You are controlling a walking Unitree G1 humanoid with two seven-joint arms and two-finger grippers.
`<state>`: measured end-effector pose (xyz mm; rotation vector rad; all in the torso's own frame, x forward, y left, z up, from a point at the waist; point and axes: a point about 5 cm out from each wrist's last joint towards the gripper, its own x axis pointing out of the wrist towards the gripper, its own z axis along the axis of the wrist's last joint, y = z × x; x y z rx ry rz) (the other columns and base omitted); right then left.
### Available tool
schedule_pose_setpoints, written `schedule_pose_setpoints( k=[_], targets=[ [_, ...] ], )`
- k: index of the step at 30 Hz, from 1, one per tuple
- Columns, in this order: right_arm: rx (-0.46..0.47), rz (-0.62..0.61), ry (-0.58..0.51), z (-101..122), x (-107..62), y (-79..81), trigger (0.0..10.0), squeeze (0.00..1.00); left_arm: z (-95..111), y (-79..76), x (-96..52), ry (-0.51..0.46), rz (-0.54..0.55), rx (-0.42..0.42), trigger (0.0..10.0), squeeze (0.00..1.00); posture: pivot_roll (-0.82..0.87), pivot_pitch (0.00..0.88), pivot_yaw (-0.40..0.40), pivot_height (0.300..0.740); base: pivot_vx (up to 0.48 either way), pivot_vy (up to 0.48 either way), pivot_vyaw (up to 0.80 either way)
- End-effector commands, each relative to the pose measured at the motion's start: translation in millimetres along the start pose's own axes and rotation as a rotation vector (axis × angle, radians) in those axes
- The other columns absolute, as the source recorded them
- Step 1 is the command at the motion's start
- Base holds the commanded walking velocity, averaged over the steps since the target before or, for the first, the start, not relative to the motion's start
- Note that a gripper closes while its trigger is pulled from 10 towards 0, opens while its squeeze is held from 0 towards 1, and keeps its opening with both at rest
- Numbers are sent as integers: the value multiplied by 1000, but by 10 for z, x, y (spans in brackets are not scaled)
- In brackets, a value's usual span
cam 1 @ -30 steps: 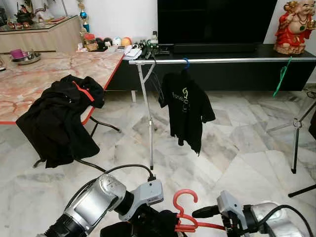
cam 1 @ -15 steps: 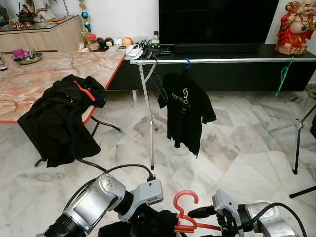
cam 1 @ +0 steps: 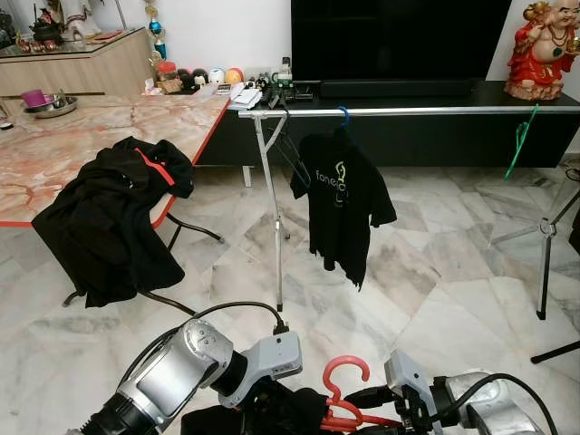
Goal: Hang hanger
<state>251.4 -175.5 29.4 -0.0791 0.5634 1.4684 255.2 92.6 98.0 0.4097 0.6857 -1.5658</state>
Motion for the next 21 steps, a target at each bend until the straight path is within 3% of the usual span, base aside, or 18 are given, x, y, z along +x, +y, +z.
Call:
schedule_pose_setpoints(
  k=[1, 21],
  targets=[
    [-15, -3, -1, 26, 19, -15, 0, 0, 112, -20, -10, -21, -8, 59, 10000, 0, 88, 0, 25, 740, 0, 0, 0],
    [-15, -3, -1, 26, 19, -15, 0, 0, 112, -20, -10, -21, -8, 59, 10000, 0, 88, 0, 25, 740, 0, 0, 0]
  ],
)
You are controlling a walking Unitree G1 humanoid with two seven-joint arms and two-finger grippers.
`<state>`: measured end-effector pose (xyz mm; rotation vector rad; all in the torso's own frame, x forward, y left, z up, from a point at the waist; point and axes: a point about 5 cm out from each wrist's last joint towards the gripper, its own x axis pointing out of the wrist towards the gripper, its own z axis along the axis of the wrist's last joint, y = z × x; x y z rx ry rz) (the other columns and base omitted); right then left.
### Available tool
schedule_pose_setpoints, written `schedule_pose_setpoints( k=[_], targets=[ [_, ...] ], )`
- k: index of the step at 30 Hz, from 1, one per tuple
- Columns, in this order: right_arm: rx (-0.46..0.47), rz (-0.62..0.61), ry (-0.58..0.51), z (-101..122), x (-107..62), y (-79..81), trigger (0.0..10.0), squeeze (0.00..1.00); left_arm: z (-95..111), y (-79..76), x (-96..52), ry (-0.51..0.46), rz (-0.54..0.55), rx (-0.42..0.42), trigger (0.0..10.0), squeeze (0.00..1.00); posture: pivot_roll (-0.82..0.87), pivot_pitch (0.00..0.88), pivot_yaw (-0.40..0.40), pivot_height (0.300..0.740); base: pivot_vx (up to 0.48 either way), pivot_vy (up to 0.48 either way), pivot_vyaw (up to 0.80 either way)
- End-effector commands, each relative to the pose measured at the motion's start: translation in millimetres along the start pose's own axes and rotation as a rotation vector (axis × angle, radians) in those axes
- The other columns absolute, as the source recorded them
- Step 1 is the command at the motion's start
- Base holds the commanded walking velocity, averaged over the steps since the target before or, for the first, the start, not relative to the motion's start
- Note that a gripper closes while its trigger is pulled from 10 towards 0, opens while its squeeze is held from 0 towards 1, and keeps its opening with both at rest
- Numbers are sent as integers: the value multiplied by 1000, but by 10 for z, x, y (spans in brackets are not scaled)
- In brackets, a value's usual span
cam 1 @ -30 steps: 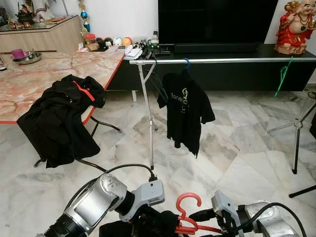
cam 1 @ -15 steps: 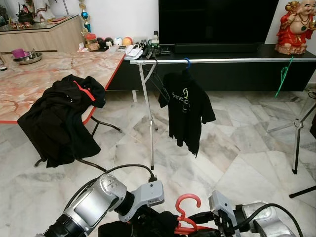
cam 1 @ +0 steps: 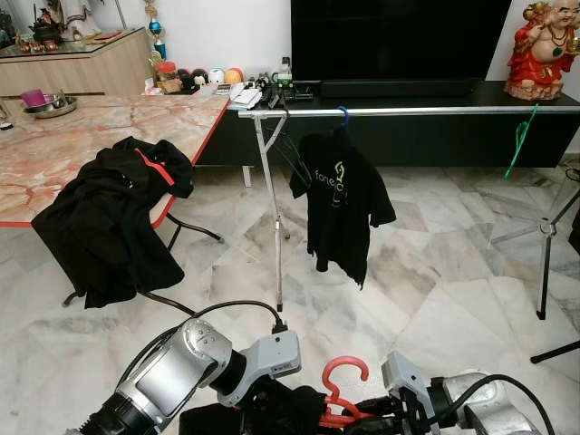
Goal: Hang hanger
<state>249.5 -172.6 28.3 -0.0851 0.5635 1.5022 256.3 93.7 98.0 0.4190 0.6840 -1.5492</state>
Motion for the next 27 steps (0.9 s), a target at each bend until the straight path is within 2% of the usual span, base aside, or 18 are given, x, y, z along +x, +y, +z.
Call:
schedule_pose_setpoints(
  k=[1, 7, 11, 15, 19, 27],
  targets=[
    [-3, -34, -7, 31, -13, -34, 0, 0, 118, -31, -1, -26, -25, 58, 10000, 0, 88, 0, 25, 740, 0, 0, 0],
    [-5, -36, -6, 30, -11, -40, 0, 0, 119, -31, -1, -25, -25, 59, 10000, 0, 87, 0, 26, 740, 0, 0, 0],
    [-20, -91, 16, -11, 97, -62, 0, 0, 133, 66, 5, -14, 73, 126, 10000, 0, 98, 0, 22, 740, 0, 0, 0],
    [-21, -92, 18, -14, 101, -60, 0, 0, 132, 71, 6, -13, 77, 132, 10000, 0, 98, 0, 21, 740, 0, 0, 0],
    [-24, -96, 17, -7, 103, -64, 0, 0, 144, 82, 3, -23, 90, 174, 10000, 0, 99, 0, 20, 740, 0, 0, 0],
    [-34, -112, 11, 10, 115, -88, 0, 0, 151, 91, 14, -55, 99, 181, 10000, 0, 100, 0, 17, 740, 0, 0, 0]
  ],
)
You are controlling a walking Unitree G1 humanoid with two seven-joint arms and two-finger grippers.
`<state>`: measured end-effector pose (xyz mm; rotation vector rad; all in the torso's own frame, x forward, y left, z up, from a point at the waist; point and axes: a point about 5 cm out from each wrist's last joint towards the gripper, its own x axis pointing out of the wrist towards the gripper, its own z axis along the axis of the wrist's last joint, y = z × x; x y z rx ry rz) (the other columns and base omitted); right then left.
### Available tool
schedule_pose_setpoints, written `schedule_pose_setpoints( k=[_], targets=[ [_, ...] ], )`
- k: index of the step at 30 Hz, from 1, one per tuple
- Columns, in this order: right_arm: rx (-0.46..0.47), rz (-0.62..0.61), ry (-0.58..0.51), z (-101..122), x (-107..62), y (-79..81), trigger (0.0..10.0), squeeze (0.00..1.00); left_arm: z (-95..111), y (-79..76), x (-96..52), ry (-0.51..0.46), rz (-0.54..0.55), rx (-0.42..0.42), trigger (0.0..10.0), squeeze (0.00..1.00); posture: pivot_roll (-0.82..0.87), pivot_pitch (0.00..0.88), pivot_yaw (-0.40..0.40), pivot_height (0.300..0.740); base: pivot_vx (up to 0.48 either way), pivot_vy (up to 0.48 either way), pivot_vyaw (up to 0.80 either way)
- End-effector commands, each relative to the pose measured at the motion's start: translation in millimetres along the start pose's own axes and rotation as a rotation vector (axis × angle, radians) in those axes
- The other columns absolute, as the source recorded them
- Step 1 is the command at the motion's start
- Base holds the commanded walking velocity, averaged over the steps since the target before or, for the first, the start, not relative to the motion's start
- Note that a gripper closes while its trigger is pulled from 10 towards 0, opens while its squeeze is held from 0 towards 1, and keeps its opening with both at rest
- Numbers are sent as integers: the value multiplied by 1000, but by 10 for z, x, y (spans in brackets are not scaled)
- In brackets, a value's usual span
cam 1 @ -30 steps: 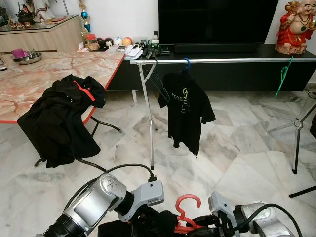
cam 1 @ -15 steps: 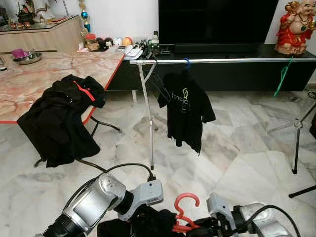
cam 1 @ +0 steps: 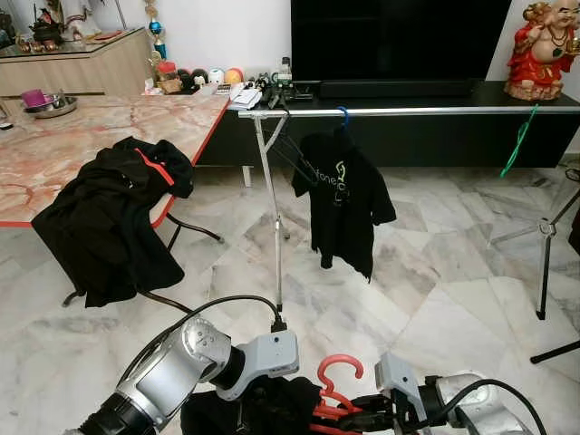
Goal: Hang hanger
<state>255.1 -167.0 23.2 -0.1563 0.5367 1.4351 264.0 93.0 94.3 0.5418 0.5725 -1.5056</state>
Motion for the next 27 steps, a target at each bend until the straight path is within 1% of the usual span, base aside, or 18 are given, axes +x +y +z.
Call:
schedule_pose_setpoints(
  k=[1, 4, 7, 17, 18, 19, 20, 27],
  targets=[
    [12, -31, -9, 15, 47, -23, 0, 0, 162, 33, -6, -75, 13, 50, 10000, 0, 100, 0, 16, 740, 0, 0, 0],
    [14, -34, -11, 15, 46, -25, 0, 0, 159, 33, -4, -92, 3, 31, 10000, 0, 100, 0, 15, 740, 0, 0, 0],
    [14, -35, -14, 16, 42, -26, 0, 0, 165, -2, -3, -117, -27, 11, 10000, 0, 100, 0, 15, 740, 0, 0, 0],
    [12, -36, -15, 18, 36, -32, 0, 0, 152, 1, 15, -123, -15, 19, 10000, 0, 100, 0, 12, 740, 0, 0, 0],
    [11, -37, -15, 19, 36, -32, 0, 0, 154, 3, 13, -126, -17, 20, 10000, 31, 100, 0, 12, 740, 0, 0, 0],
    [11, -37, -15, 19, 37, -32, 0, 0, 156, 4, 12, -129, -18, 20, 10000, 31, 100, 0, 12, 740, 0, 0, 0],
    [11, -37, -15, 20, 38, -33, 0, 0, 161, 12, 9, -135, -13, 19, 10000, 1000, 100, 1, 14, 740, 0, 0, 0],
    [14, -39, -18, 11, 54, -27, 0, 0, 180, 35, 4, -160, 1, 11, 10000, 1000, 101, 3, 14, 740, 0, 0, 0]
  ],
)
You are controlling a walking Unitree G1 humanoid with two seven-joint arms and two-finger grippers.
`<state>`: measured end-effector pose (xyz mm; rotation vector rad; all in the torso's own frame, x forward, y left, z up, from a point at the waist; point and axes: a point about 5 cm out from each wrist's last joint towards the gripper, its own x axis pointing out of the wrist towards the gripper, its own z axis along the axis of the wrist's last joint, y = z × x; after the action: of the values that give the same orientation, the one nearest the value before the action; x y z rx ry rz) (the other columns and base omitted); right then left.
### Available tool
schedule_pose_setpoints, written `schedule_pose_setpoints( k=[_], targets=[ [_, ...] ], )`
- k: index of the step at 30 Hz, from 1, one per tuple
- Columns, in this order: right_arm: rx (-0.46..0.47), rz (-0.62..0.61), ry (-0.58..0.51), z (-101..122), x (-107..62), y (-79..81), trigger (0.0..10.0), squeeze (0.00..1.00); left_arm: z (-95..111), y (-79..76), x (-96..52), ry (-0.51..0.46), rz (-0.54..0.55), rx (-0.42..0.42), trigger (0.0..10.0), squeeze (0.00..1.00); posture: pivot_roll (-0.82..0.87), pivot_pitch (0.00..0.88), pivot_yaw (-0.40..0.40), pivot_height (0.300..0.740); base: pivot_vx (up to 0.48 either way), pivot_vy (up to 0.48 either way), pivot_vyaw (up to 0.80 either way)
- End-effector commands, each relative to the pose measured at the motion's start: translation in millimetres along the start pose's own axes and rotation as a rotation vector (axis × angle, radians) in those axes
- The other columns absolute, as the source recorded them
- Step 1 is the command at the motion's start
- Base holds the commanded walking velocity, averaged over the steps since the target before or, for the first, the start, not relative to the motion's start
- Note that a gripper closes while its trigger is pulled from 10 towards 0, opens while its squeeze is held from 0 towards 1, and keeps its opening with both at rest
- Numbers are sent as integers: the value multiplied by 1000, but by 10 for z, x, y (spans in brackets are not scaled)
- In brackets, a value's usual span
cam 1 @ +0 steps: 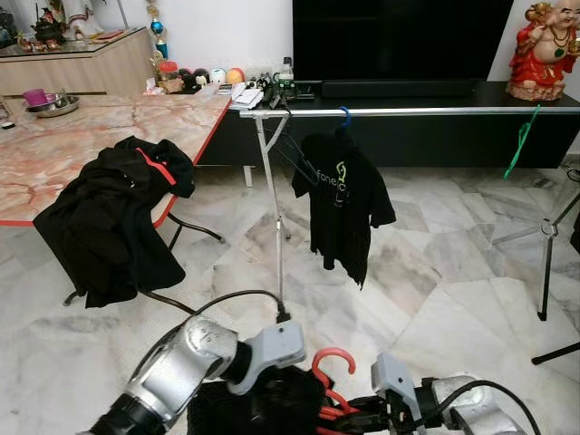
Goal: Hang hanger
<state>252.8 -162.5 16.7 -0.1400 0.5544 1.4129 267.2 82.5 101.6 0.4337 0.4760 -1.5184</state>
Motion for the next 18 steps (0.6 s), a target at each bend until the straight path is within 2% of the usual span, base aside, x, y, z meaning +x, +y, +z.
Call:
schedule_pose_setpoints(
  k=[1, 2, 3, 4, 5, 6, 11, 18],
  targets=[
    [-11, -24, -21, 57, -15, -41, 0, 0, 57, 1, -20, -37, -12, 6, 10000, 1000, 101, 3, 14, 740, 0, 0, 0],
    [-12, -24, -21, 56, -15, -41, 0, 0, 56, -3, -20, -41, -17, 0, 10000, 1000, 100, 3, 13, 740, 0, 0, 0],
    [-12, -25, -21, 56, -17, -42, 0, 0, 49, -5, -19, -38, -18, -3, 10000, 510, 100, 2, 13, 740, 0, 0, 0],
    [-12, -27, -20, 56, -21, -45, 0, 0, 45, -6, -18, -39, -16, -7, 6510, 337, 100, 2, 13, 740, 0, 0, 0],
    [-12, -29, -19, 56, -25, -47, 0, 0, 47, -3, -13, -52, -11, -18, 2824, 220, 99, 2, 13, 740, 0, 0, 0],
    [-12, -30, -19, 56, -28, -49, 0, 0, 47, -2, -9, -61, -10, -29, 0, 75, 99, 2, 13, 740, 0, 0, 0],
    [-11, -33, -19, 60, -41, -57, 0, 0, 43, -2, 6, -97, -11, -57, 0, 63, 98, 4, 9, 740, 0, 0, 0],
    [-4, -35, -14, 30, -44, -43, 0, 0, 28, -19, -5, -101, -21, -72, 0, 63, 99, 5, 7, 740, 0, 0, 0]
  ],
)
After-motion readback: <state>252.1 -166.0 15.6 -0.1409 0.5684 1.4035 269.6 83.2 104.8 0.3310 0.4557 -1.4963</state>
